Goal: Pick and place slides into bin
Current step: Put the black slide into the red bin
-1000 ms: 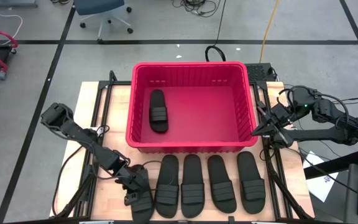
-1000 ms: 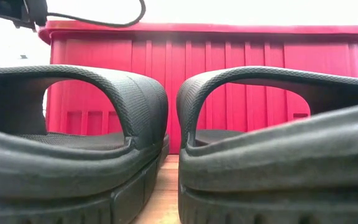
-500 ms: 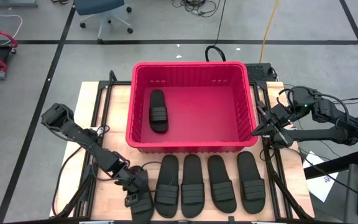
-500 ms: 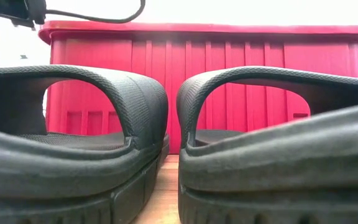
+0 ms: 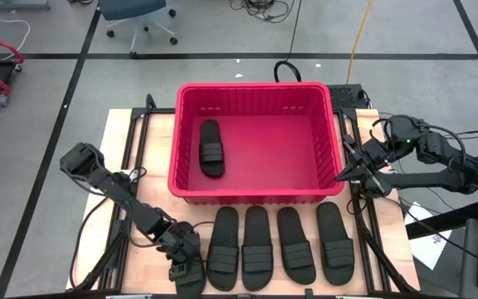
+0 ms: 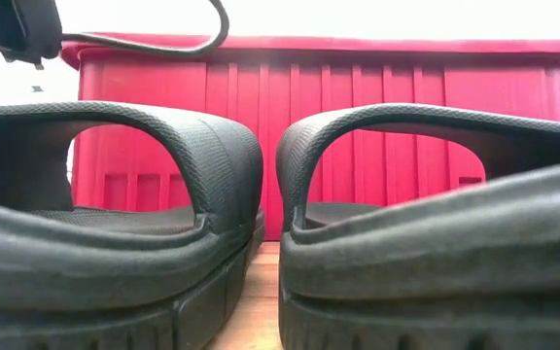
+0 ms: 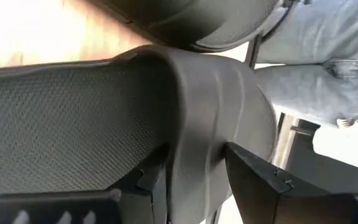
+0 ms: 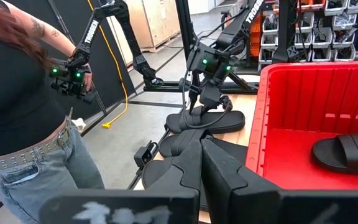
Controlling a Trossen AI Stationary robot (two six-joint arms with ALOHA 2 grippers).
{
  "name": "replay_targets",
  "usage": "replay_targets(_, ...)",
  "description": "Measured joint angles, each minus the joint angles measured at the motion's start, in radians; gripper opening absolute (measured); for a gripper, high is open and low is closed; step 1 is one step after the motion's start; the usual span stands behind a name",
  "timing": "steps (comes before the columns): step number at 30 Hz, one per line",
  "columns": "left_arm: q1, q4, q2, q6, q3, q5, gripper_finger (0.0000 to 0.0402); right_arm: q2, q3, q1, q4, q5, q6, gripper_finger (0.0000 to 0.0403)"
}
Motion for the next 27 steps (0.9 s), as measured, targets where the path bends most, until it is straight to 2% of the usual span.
replay_targets(4, 0.0, 0.021, 0.0, -0.003, 0.0, 0.002, 0.0106, 0.0, 0.0, 0.0, 0.007, 0.0, 0.0, 0.0)
replay_targets(10, 0.003, 0.047, -0.001, -0.01, 0.0, 0.026, 0.0012, 0.0, 0.0, 0.0, 0.006, 0.0, 0.0, 0.0)
replay_targets(19, 0.003, 0.122, -0.029, -0.055, 0.0, 0.071, 0.0005, 0.0, 0.0, 0.0, 0.006, 0.0, 0.0, 0.0)
replay_targets(27, 0.001, 0.118, -0.193, -0.109, 0.0, 0.052, 0.0002, 0.0, 0.0, 0.0, 0.006, 0.0, 0.0, 0.0)
